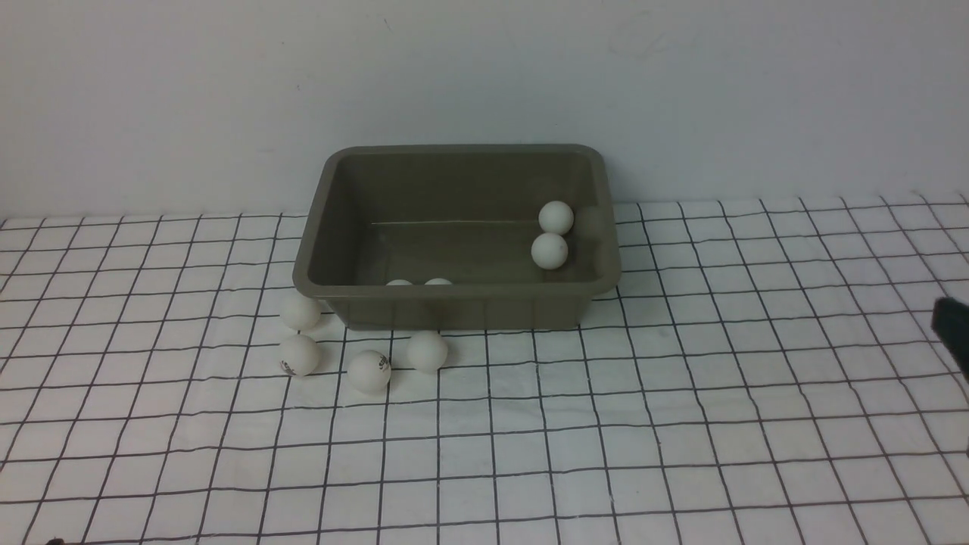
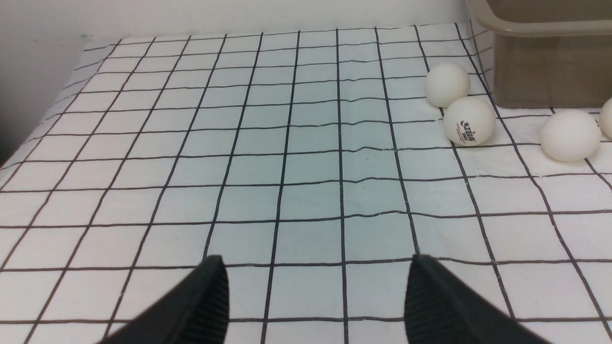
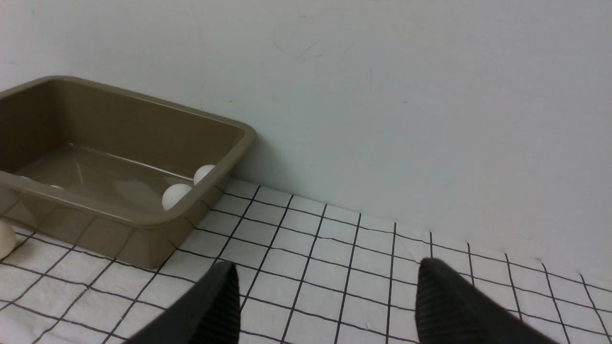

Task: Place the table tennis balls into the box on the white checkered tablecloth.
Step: 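Reach for and grasp a ping pong ball on the table beside the basket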

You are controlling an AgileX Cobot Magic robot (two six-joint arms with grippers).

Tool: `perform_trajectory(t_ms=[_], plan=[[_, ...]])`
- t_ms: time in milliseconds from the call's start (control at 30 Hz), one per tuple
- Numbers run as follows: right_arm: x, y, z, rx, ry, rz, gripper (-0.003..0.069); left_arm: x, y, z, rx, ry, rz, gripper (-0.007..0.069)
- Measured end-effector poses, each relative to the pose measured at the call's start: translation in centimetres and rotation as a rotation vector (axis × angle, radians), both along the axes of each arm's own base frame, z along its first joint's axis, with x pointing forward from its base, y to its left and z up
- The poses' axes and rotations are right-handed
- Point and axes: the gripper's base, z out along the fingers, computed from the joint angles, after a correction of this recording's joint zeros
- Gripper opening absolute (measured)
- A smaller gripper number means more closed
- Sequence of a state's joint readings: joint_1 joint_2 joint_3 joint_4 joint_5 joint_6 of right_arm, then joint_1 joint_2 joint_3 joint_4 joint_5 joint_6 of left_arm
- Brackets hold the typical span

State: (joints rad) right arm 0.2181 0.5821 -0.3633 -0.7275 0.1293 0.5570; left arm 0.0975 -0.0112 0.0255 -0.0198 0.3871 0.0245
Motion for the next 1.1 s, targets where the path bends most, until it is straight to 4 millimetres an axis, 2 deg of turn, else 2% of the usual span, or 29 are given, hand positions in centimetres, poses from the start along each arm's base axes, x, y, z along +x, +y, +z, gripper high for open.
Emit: perform_trajectory(t_ms=[300,367,533,1100], plan=[[-2.9,-0.7,-4.3,-0.035,-0.136,0.014,0.0451,0.0,0.0,0.0,0.000,0.000,0.000,0.0447],[-3.4,-1.0,-4.9,0.008,-0.136,-0.026,0.0451,0.0,0.0,0.0,0.000,0.000,0.000,0.0447],[-4.3,-1.4,-4.6,0.115,-0.175,-0.078,0.0451,0.0,0.0,0.0,0.000,0.000,0.000,0.0447],[-4.6,-1.3,-4.6,0.068,-0.195,-0.062,0.0451,0.0,0.0,0.0,0.000,0.000,0.000,0.0447]])
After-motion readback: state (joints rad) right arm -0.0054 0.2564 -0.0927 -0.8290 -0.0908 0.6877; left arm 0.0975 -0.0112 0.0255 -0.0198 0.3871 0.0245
